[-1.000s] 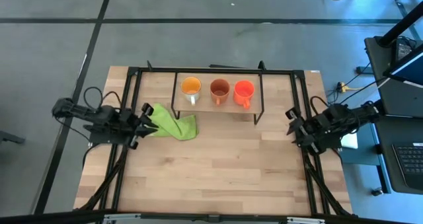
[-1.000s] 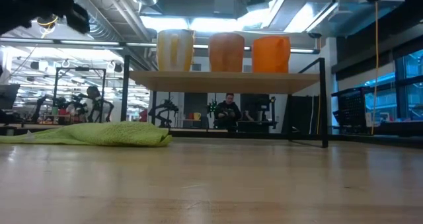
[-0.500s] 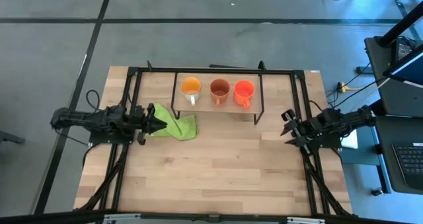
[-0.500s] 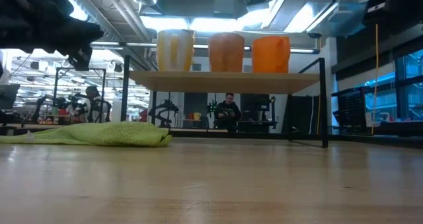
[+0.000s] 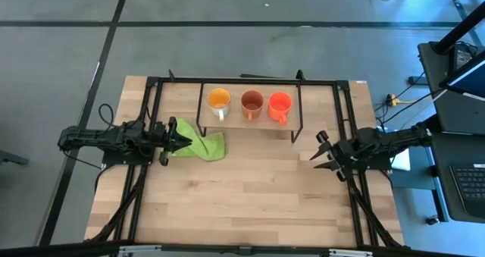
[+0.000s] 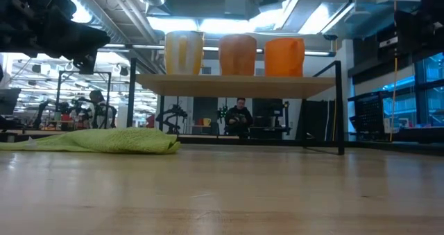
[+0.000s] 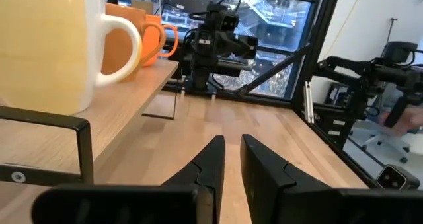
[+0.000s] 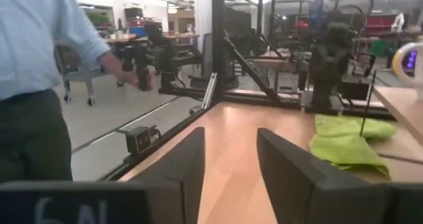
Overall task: Stack small to large cups/mugs on shelf
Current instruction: Return to Home Position
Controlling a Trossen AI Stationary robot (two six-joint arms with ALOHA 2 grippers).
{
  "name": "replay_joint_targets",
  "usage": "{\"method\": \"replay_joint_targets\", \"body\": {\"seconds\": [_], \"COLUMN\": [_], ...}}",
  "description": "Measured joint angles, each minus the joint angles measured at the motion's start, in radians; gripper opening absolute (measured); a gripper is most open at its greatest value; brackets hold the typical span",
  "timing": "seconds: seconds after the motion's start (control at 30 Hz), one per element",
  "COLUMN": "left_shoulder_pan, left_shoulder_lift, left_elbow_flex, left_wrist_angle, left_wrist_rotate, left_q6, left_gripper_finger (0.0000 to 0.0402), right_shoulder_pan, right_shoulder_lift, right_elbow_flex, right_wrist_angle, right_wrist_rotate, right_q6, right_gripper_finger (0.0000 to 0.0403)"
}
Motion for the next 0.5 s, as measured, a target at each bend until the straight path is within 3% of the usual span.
{"method": "replay_joint_targets", "body": {"seconds": [0.5], "left_shoulder_pan": [0.0], "left_shoulder_lift": [0.0], "left_elbow_flex": [0.0], "left_wrist_angle": [-0.001], "left_wrist_rotate": [0.0], "left_q6": [0.0], "left_gripper_finger": [0.0043], "right_shoulder_pan": [0.0], "right_shoulder_lift": [0.0], "right_elbow_flex": [0.0], "right_wrist_angle": [-0.007], "right_wrist_rotate": [0.0], "right_q6": [0.026], "right_gripper_finger": [0.0139]}}
